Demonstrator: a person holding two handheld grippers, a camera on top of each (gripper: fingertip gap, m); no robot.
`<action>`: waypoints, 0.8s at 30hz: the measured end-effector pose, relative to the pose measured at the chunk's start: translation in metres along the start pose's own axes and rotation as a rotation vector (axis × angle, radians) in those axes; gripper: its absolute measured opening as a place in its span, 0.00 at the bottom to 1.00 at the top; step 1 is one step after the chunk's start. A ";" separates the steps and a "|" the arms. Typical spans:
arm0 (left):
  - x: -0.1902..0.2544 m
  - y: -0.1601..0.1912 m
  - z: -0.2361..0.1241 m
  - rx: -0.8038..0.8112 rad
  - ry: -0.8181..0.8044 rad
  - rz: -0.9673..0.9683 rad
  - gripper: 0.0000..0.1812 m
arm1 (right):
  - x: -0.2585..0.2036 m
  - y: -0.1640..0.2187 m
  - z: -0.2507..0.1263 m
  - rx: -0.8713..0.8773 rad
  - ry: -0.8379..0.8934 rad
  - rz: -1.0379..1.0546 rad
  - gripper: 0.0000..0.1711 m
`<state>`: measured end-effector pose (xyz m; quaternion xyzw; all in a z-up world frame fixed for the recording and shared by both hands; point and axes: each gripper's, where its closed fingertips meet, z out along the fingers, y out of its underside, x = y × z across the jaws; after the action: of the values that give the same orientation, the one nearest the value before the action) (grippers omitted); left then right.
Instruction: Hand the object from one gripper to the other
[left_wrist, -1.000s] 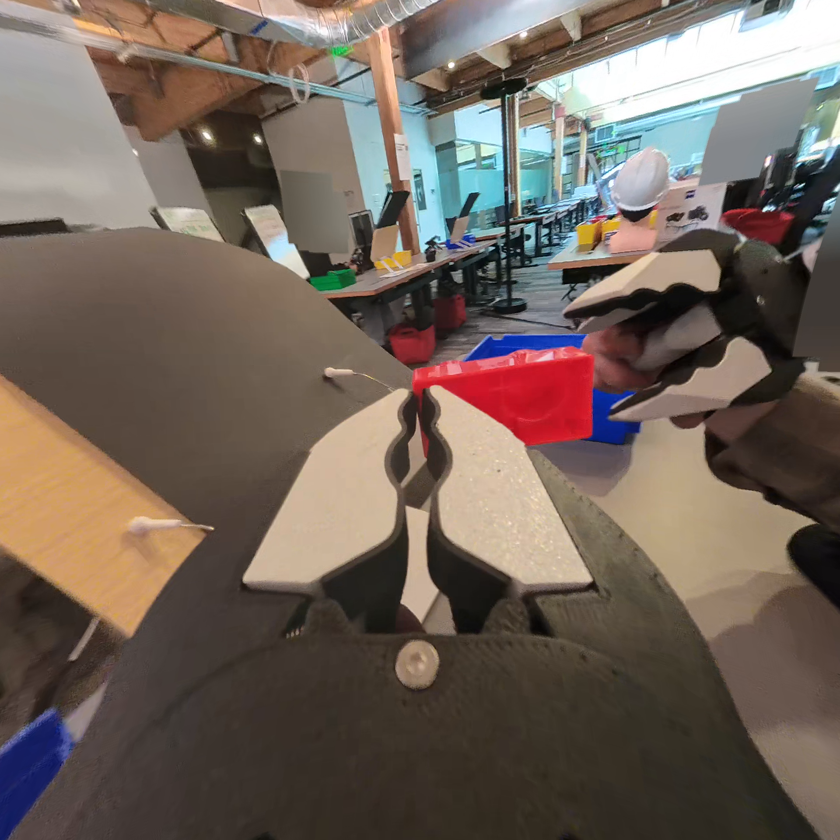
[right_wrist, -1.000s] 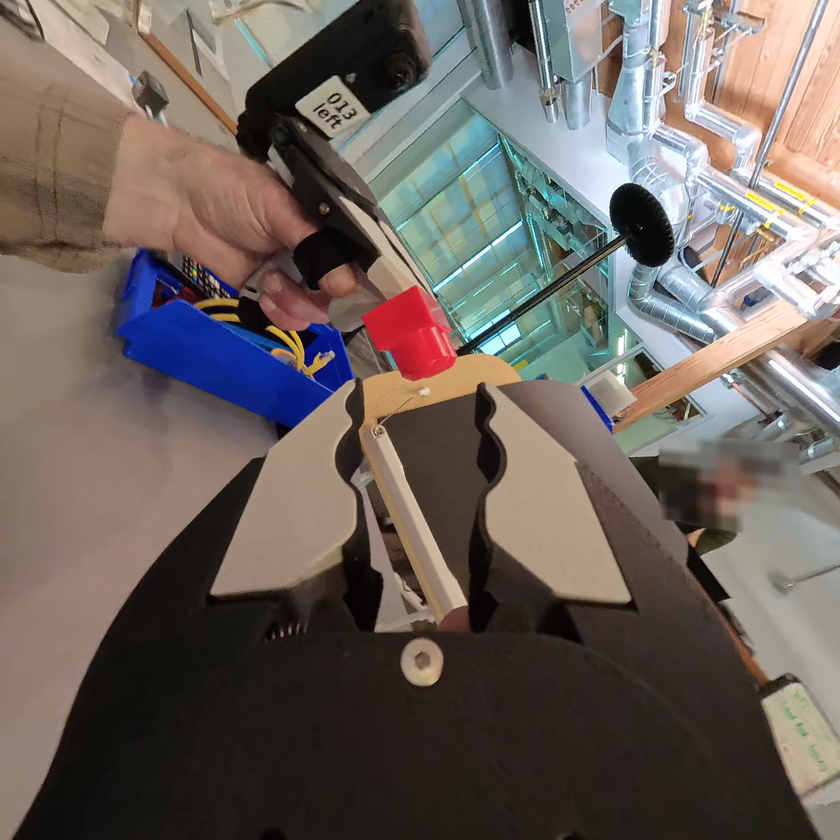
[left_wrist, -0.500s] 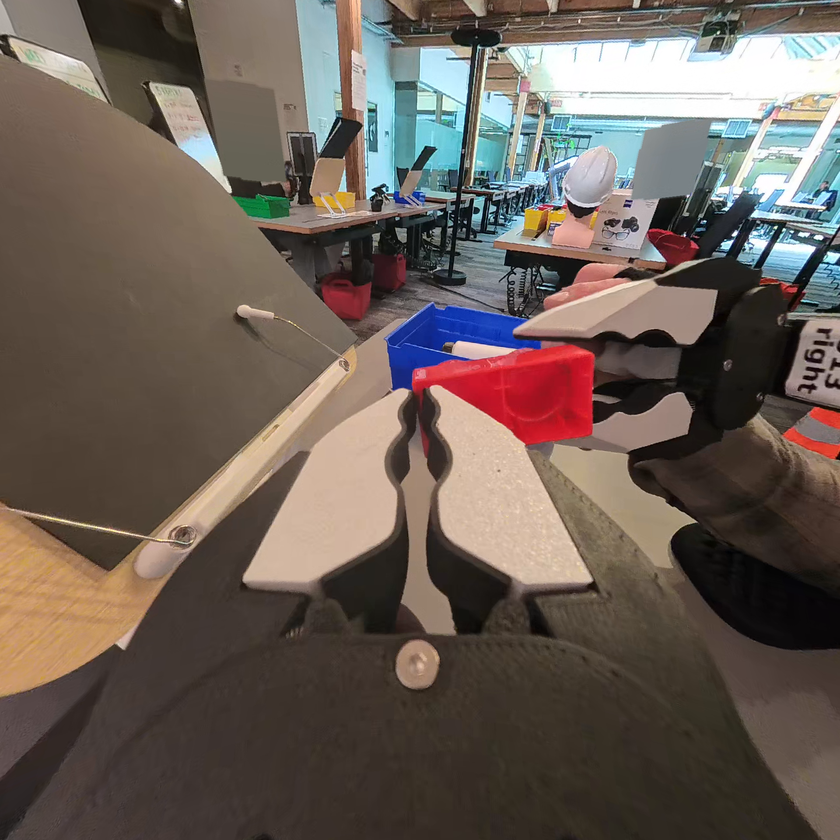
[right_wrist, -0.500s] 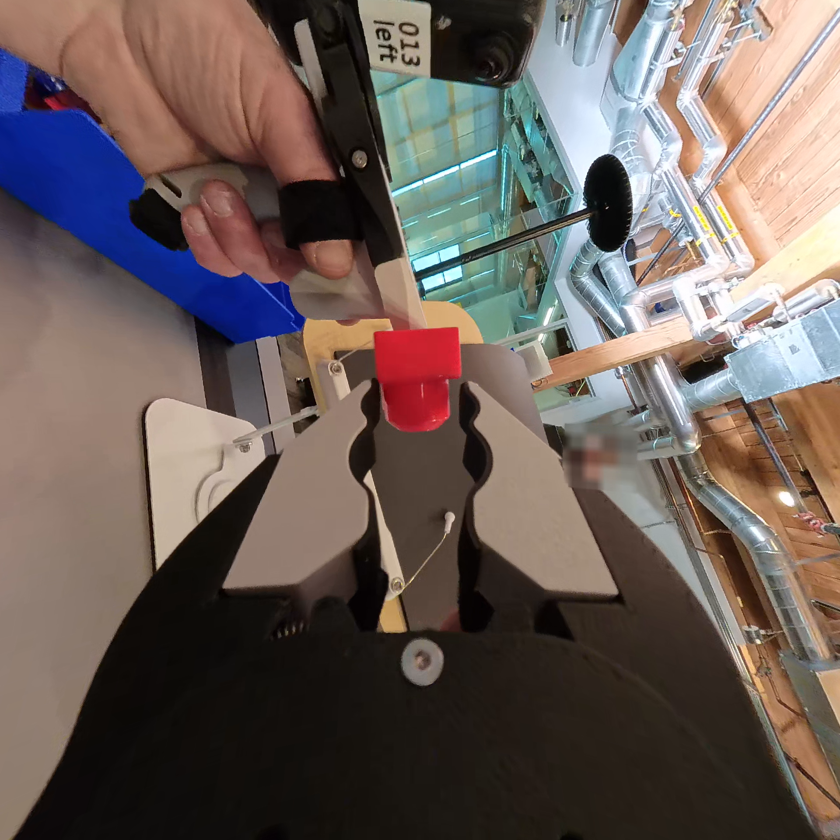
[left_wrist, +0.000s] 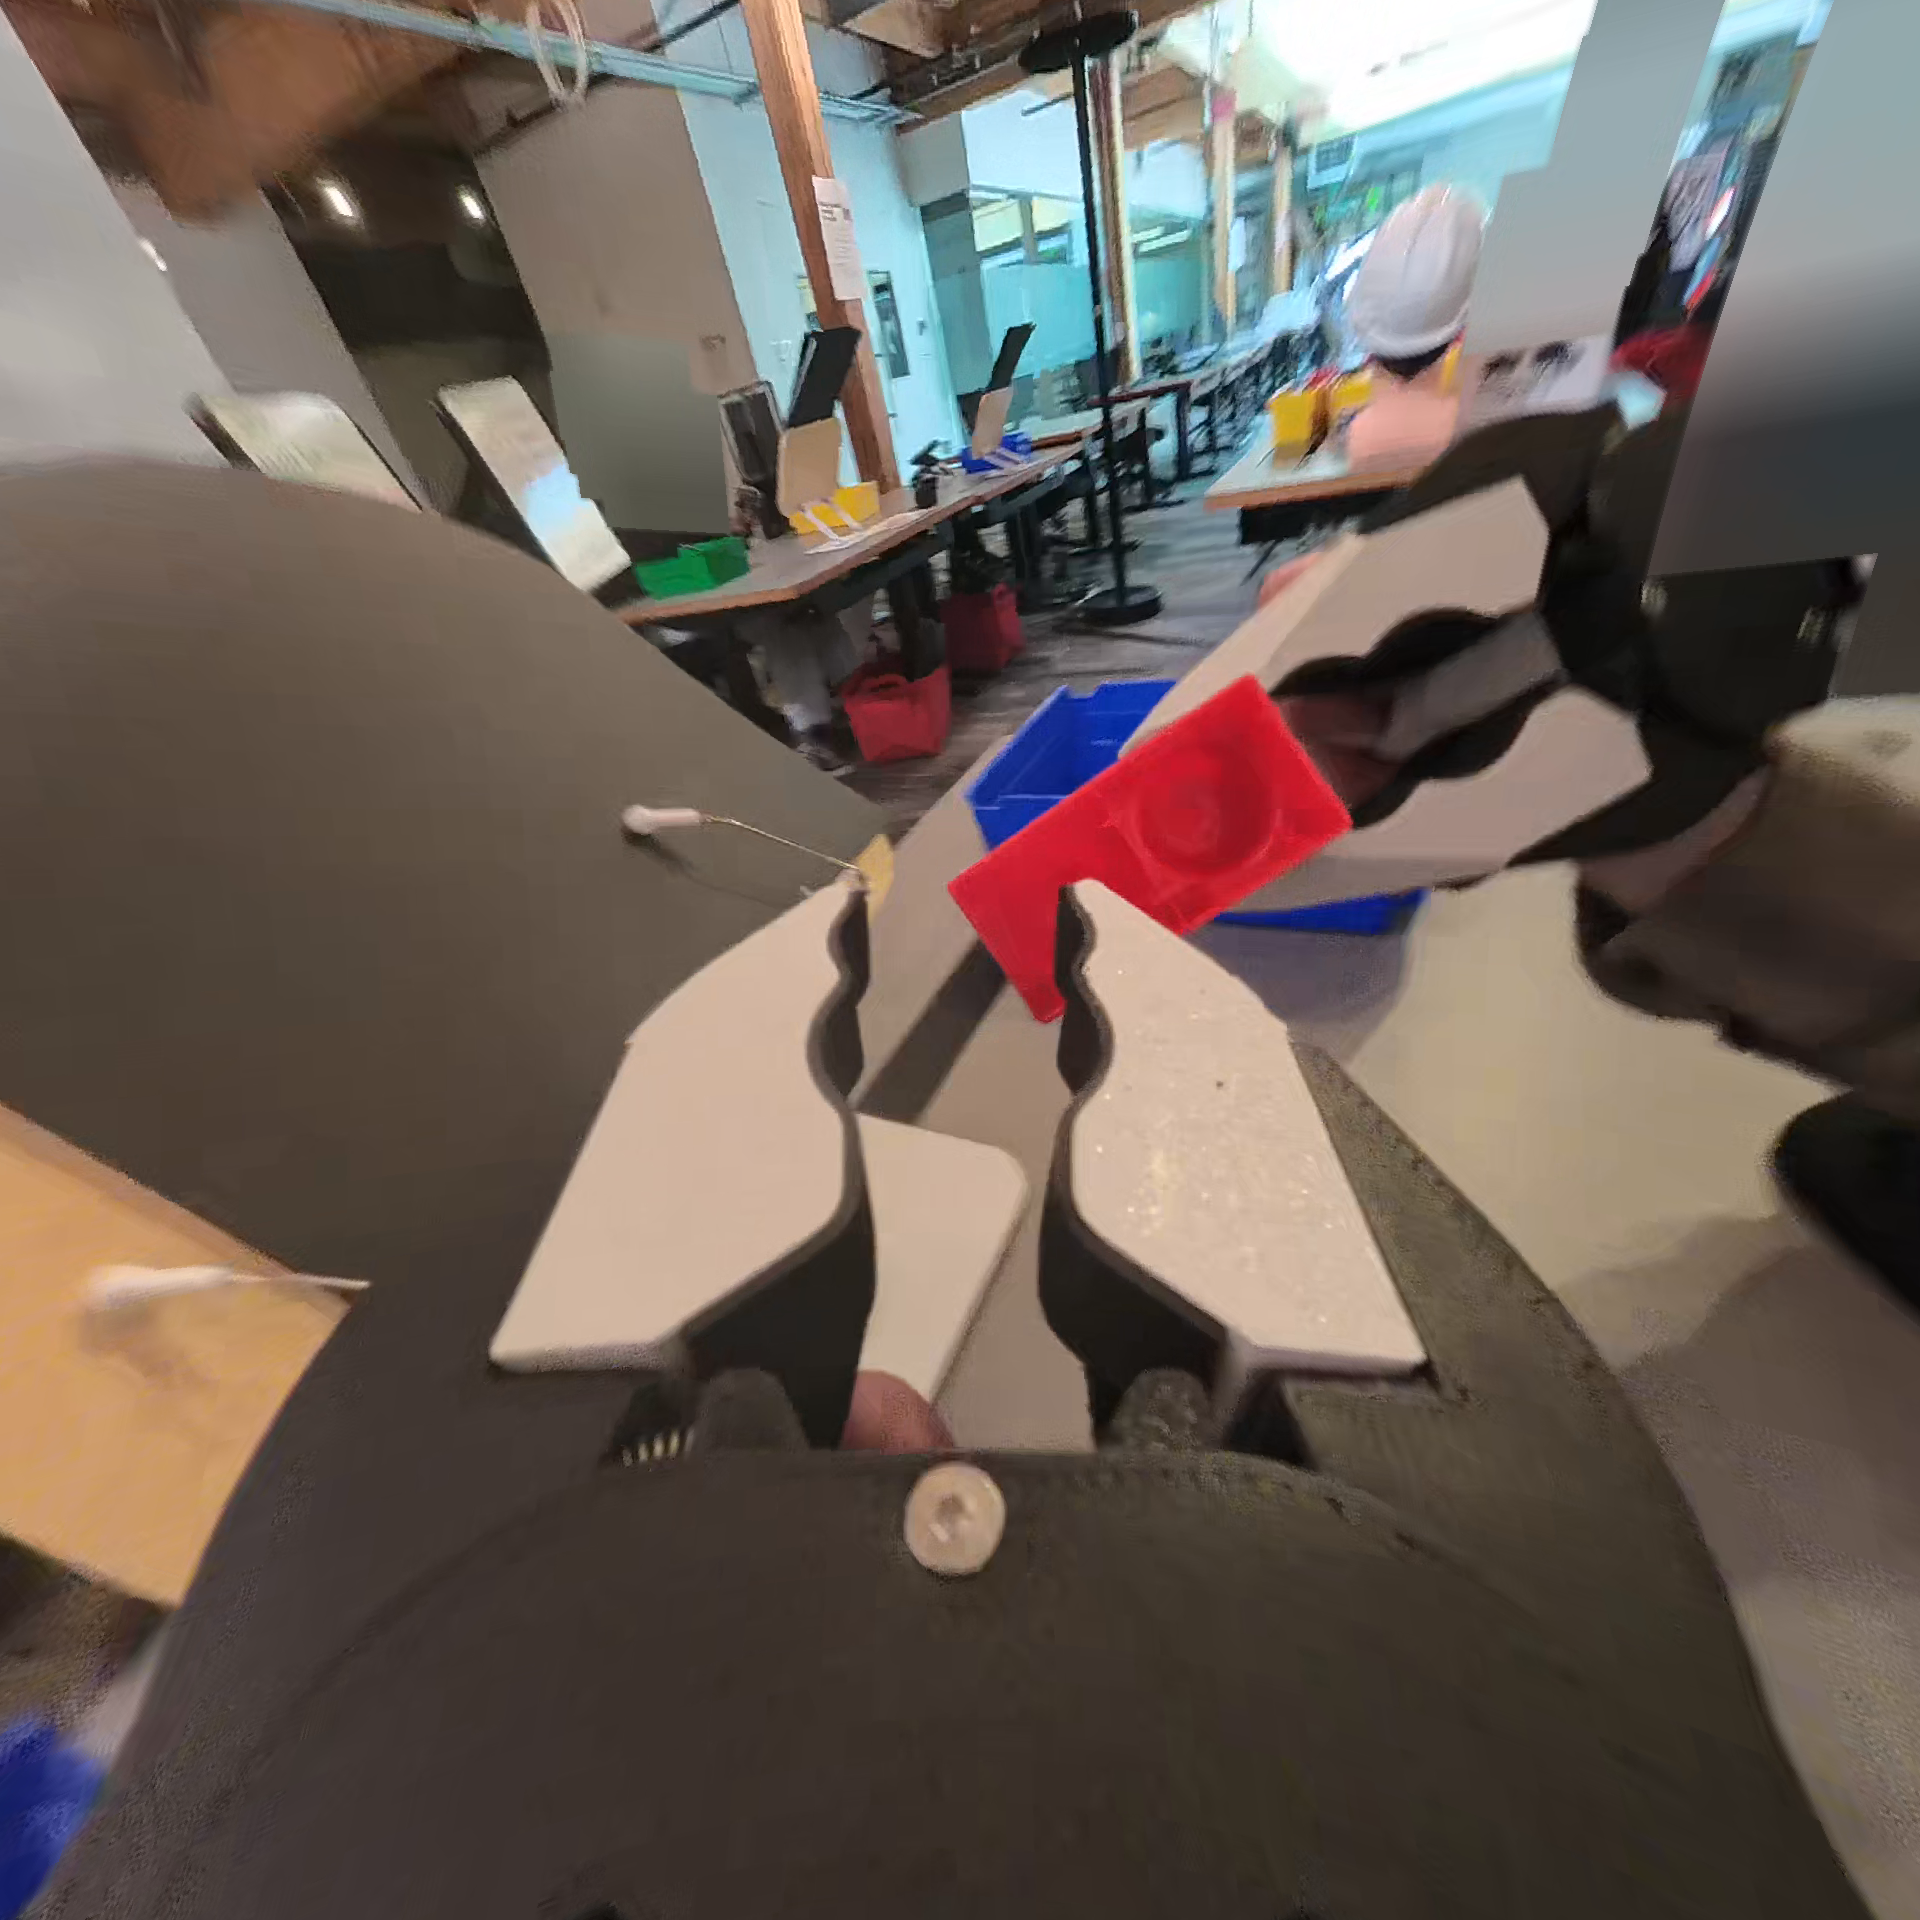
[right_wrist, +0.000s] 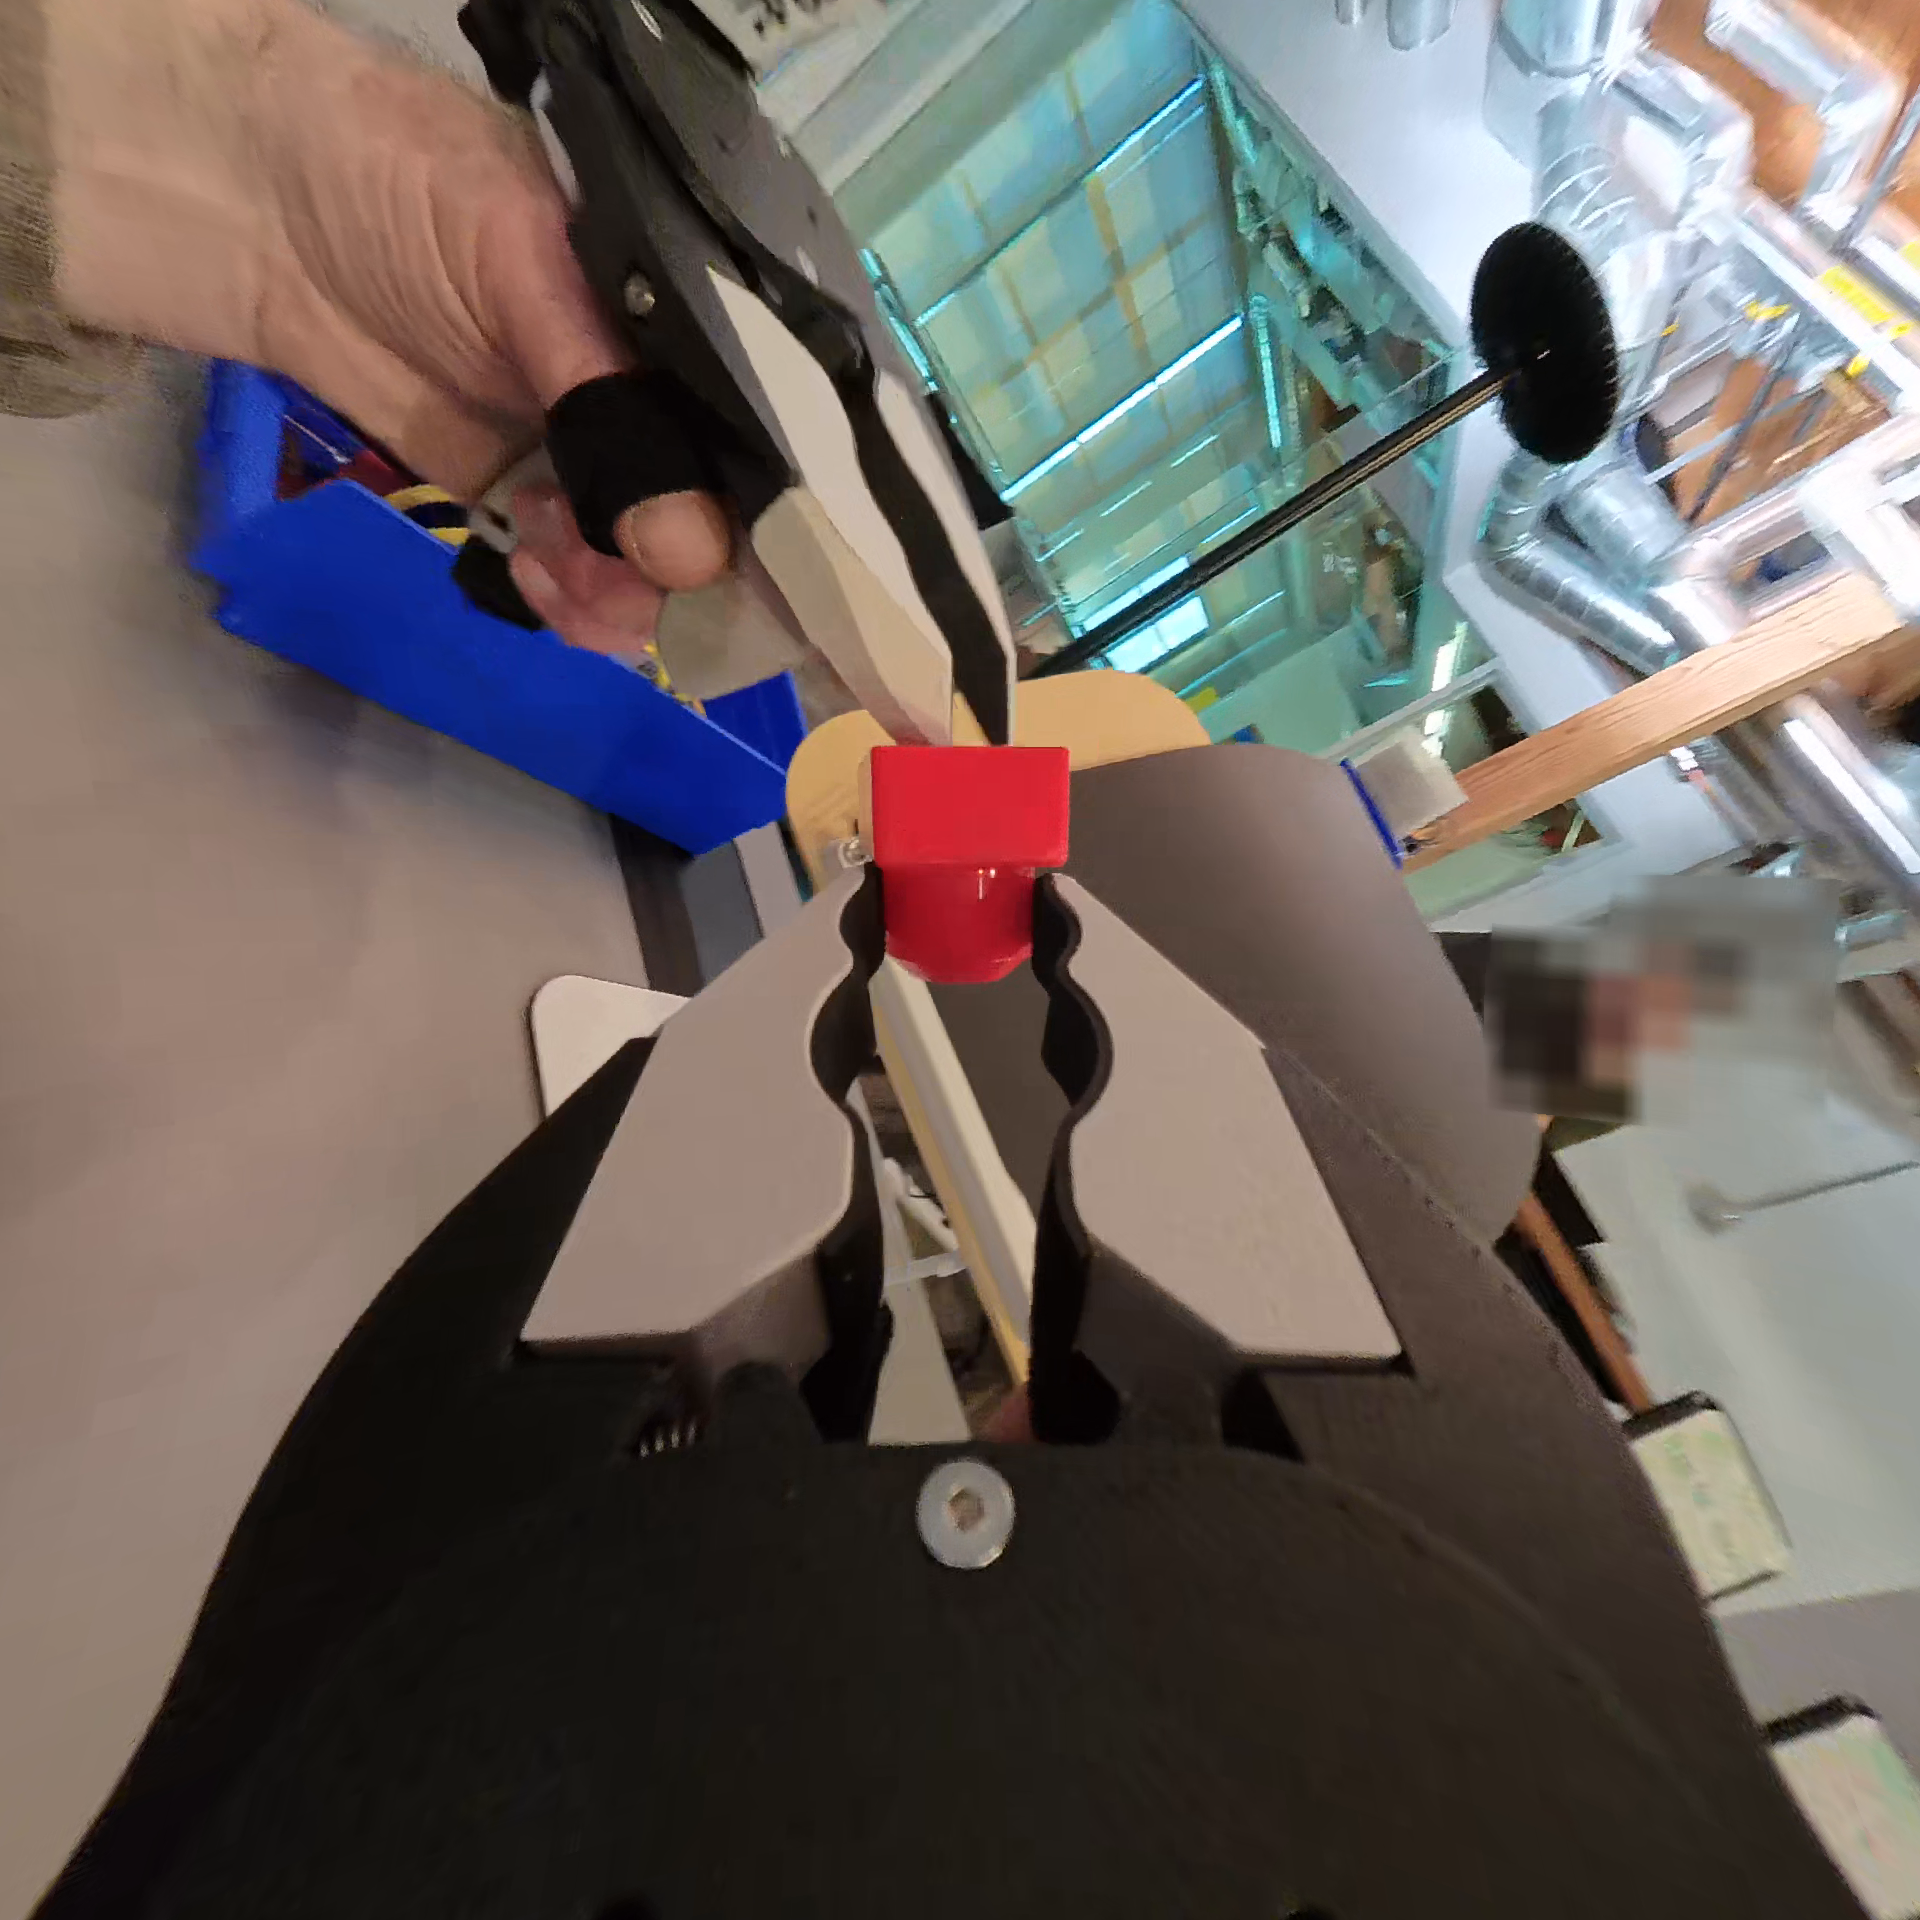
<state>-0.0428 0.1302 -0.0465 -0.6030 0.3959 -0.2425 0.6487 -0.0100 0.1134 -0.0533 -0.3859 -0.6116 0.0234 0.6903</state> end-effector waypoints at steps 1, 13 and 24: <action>0.002 -0.002 -0.002 -0.002 -0.020 0.090 0.21 | 0.000 0.003 -0.002 -0.003 -0.023 0.036 0.15; 0.068 0.054 0.023 -0.323 0.184 0.450 0.39 | -0.049 0.033 -0.036 -0.103 -0.472 0.280 0.15; 0.100 0.088 0.044 -0.392 0.312 0.437 0.26 | -0.076 0.048 -0.051 -0.226 -0.643 0.321 0.15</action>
<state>0.0354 0.0908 -0.1561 -0.5726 0.6497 -0.1064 0.4886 0.0359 0.0829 -0.1409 -0.5234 -0.7276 0.1838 0.4036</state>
